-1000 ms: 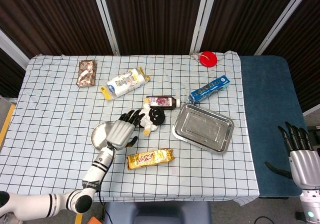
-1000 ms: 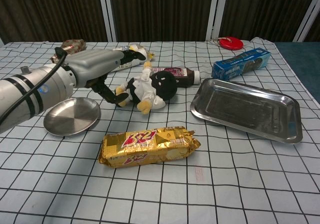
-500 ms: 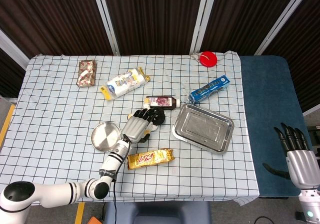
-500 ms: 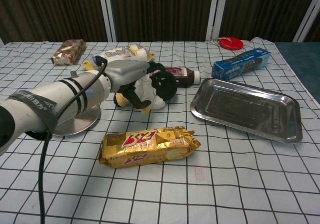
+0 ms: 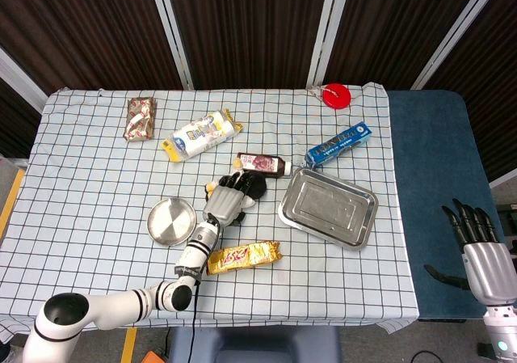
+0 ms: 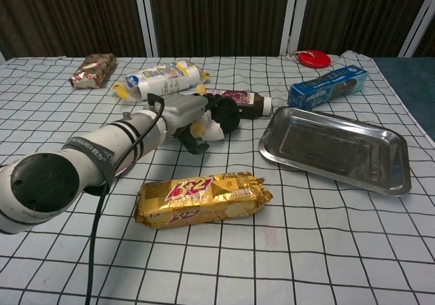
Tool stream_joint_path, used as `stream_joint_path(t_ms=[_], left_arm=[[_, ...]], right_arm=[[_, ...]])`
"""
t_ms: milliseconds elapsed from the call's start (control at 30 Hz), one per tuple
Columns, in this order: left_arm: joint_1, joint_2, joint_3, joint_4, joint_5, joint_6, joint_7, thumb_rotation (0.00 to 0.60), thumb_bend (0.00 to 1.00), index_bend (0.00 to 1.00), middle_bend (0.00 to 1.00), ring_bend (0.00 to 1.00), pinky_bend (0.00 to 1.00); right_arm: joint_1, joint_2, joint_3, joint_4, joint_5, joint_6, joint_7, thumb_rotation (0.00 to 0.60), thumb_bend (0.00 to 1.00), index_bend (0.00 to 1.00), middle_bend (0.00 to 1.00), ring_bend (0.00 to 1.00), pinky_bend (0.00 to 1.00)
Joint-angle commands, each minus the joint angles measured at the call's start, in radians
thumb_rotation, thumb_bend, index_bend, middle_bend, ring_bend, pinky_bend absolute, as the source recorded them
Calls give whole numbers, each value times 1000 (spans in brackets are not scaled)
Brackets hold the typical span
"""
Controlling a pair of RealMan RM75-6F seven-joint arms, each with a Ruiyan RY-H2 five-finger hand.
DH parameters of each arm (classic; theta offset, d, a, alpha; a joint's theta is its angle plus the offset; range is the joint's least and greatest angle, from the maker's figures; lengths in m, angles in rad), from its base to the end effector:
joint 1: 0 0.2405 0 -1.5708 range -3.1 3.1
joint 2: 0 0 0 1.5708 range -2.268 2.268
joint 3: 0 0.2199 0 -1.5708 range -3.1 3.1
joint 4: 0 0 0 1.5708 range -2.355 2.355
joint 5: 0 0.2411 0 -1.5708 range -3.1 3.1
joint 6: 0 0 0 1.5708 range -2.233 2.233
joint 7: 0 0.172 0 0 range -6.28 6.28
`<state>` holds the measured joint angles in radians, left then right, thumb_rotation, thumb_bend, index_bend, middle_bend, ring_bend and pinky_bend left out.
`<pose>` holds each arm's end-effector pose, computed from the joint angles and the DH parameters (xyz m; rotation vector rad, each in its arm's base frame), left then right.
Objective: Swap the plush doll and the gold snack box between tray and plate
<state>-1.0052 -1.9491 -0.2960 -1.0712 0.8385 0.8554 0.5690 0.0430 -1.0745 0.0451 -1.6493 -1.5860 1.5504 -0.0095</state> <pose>-0.0423 0.3854 -0.1445 -1.8989 -0.9269 -0.8285 -0.2783 -0.1949 0.1276 1.4071 -0.8364 0.9469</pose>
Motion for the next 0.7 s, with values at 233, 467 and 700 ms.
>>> stream_joint_path(t_ms=[233,467,700], left_arm=[[-17,-151,5,273,144,68,-176,600,392,0,33,59,218],[-8,-251,58,509,312,167,-372,600,410,175,418,461,622],[0,-291,82,634,393,222,-448,600,453,447,647,661,804]], right_arm=[[-1,2,-2,0,-4,3,13,600,106,0,0,0,0],[2,3,-3,-2,0,-7,11,600,106,0,0,0,0],[4,1,-3,-2,3,-13,5,600,106,0,0,0,0]])
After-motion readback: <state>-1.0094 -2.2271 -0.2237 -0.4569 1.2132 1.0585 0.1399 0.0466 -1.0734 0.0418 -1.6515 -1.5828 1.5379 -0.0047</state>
